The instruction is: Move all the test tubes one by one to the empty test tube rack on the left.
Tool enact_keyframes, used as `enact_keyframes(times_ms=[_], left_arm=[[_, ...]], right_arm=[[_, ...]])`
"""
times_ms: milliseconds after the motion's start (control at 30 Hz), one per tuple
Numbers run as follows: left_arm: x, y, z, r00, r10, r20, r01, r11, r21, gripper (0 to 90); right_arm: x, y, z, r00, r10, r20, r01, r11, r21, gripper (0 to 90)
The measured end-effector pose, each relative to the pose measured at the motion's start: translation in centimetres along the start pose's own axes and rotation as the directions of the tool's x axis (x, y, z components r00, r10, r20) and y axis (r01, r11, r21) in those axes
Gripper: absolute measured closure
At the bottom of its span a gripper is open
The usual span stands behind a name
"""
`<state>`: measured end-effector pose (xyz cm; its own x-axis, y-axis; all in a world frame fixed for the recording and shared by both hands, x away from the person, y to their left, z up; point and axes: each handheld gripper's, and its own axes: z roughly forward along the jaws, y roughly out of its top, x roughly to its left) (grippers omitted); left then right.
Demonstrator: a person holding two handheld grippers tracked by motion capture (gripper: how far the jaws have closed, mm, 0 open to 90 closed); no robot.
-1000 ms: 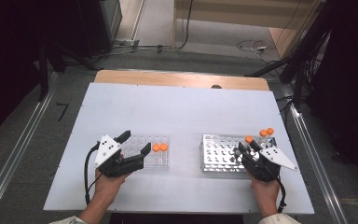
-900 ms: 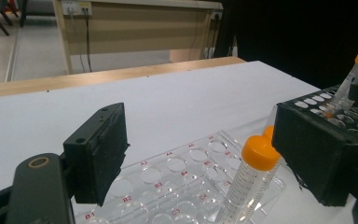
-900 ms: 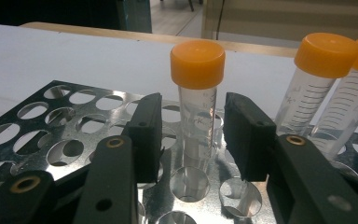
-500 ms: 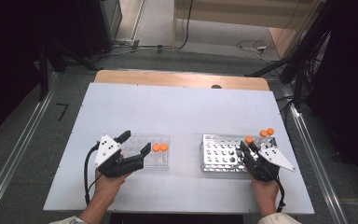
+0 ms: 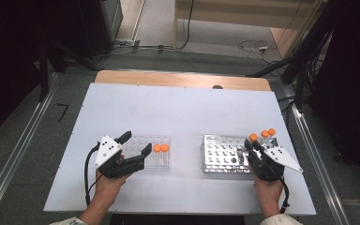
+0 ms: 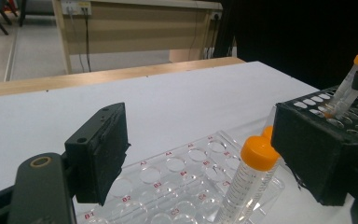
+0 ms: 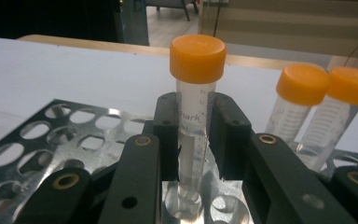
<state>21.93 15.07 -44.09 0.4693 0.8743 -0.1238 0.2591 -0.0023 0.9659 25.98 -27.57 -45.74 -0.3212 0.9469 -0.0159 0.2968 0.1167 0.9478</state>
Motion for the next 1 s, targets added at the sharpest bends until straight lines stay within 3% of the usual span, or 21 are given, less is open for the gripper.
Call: enact_keyframes(times_ms=[233,433,733,1000], left_arm=[[0.0,0.0,0.1,1.0000,-0.001,0.001,0.001,1.0000,0.003,17.9],[0.0,0.3,0.0,1.0000,-0.002,-0.001,0.002,0.9999,0.011,14.5],[-0.3,0.5,0.0,0.9998,0.014,-0.012,-0.014,0.9997,0.020,8.9],[-1.0,0.6,0.0,0.9993,0.021,0.032,-0.022,0.9994,0.025,9.5]], right_arm=[[0.2,1.5,-1.0,0.9995,-0.024,0.019,0.025,0.9989,-0.041,71.8],[0.5,2.7,-2.0,0.9999,-0.013,0.000,0.013,0.9969,-0.077,71.9],[2.9,3.9,-2.9,0.9940,-0.030,-0.105,0.018,0.9934,-0.113,71.8],[6.4,4.2,-2.7,0.9680,-0.070,-0.241,0.044,0.9930,-0.110,71.8]])
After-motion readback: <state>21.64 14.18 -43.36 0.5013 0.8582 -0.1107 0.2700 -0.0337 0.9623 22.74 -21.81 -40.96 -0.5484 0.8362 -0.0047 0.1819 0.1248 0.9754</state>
